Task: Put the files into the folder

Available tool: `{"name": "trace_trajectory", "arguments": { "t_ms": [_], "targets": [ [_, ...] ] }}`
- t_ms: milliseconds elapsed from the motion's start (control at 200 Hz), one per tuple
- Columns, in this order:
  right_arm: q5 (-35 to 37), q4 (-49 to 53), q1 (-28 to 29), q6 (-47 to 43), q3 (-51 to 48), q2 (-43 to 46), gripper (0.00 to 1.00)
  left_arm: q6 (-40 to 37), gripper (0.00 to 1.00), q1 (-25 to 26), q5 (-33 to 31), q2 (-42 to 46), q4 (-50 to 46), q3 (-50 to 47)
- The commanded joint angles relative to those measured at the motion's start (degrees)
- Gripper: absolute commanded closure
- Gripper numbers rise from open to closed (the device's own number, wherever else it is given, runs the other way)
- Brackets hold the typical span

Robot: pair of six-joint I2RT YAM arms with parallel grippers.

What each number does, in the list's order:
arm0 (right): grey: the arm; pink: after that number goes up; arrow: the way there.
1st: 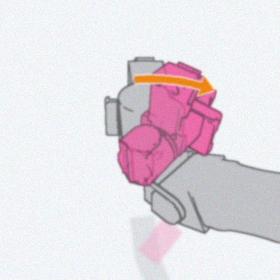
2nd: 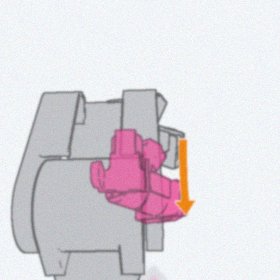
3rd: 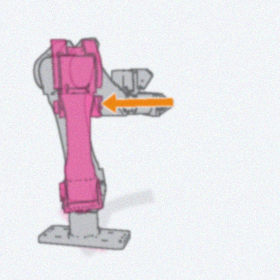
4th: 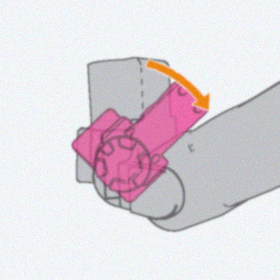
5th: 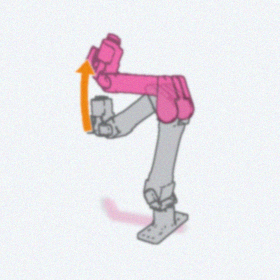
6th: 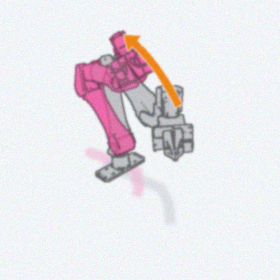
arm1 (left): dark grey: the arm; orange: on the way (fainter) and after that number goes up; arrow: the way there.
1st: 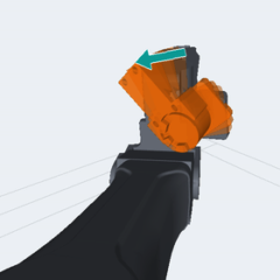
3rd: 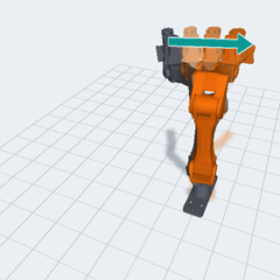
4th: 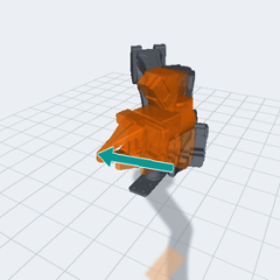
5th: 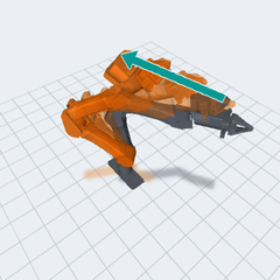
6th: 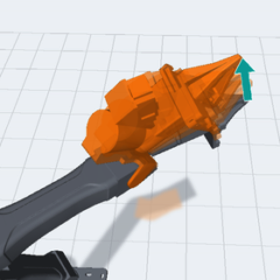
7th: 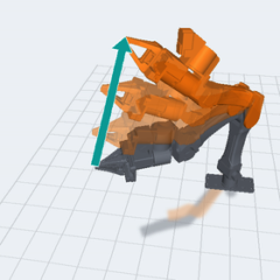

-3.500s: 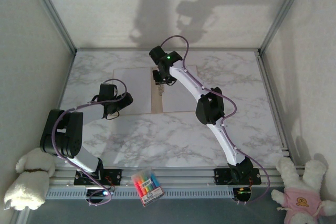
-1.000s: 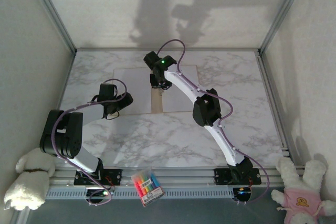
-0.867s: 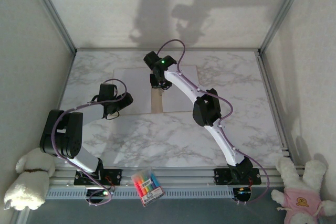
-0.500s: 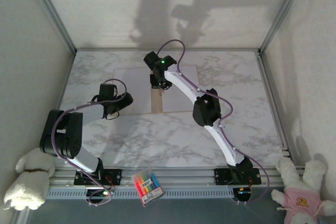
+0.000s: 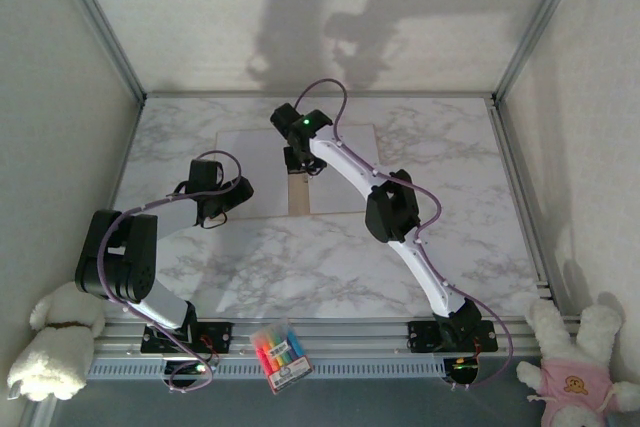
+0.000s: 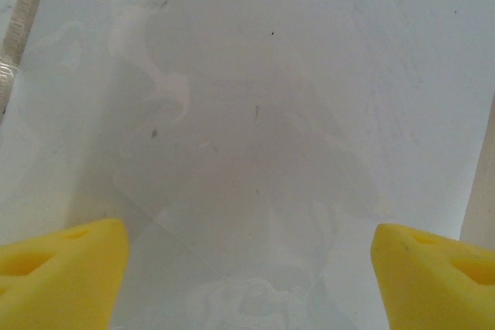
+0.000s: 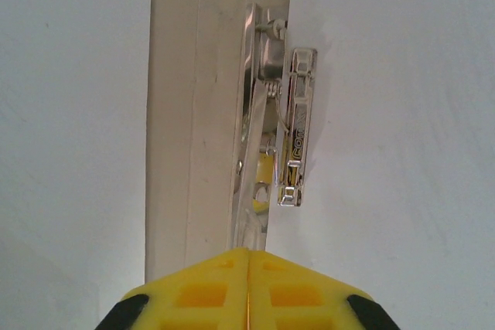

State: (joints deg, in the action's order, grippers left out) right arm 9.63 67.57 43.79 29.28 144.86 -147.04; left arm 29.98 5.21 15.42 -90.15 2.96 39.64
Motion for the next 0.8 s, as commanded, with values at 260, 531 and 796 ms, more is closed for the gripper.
{"name": "trace_trajectory", "arguments": {
  "t_ms": [260, 531, 796],
  "targets": [
    [2.5, 2.5, 0.7, -2.0, -2.3, -2.1, 0.95, -0.2, 0.17, 0.3, 1.0, 0.4, -4.5, -1.4],
    [1.9, 2.8, 0.6, -2.2, 0.0, -1.9, 0.94, -0.1, 0.17, 0.3, 0.9, 0.7, -4.8, -0.9],
    [0.6, 1.8, 0.2, -2.7, 1.5, 2.4, 0.83, -0.1, 0.17, 0.4, 1.0, 0.7, -5.0, -0.5]
  ]
}}
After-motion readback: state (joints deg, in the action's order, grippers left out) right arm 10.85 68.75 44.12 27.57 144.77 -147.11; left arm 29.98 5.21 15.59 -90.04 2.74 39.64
